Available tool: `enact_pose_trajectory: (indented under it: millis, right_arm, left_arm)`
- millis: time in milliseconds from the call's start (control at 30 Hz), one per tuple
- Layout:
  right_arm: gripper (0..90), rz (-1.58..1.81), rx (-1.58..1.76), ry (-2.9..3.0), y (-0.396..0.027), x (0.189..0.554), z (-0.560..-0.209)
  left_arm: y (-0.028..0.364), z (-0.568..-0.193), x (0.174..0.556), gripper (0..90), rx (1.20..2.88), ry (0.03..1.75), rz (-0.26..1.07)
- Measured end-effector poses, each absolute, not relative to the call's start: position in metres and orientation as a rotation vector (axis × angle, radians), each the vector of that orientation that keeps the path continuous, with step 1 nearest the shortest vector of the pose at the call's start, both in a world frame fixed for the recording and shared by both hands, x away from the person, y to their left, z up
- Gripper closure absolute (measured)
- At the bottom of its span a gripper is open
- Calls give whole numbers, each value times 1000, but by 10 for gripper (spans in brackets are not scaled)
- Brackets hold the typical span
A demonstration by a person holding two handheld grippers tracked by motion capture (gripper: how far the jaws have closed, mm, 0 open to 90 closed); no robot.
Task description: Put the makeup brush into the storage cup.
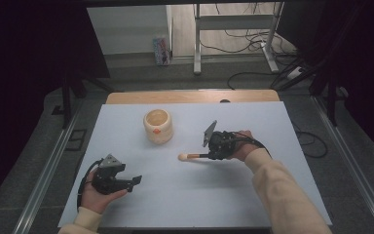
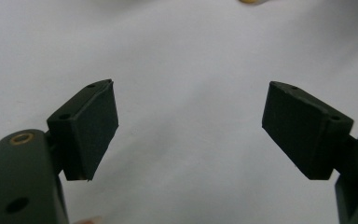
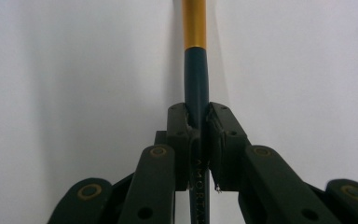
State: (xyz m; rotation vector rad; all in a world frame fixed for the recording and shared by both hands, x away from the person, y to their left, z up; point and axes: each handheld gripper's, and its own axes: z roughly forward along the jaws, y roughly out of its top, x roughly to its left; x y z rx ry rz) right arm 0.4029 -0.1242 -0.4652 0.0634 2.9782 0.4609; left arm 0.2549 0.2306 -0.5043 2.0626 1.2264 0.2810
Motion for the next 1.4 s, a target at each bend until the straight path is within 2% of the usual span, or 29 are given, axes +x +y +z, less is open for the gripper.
enact_pose_trajectory:
  millis: [933, 1400]
  right_arm:
    - [806, 682, 97, 2888, -136, 399, -436]
    - [805, 859, 127, 2822, -147, 385, -418]
  left_arm:
    - [230, -504, 255, 193, 2062, 1223, 278]
    - [227, -504, 256, 193, 2059, 1217, 269]
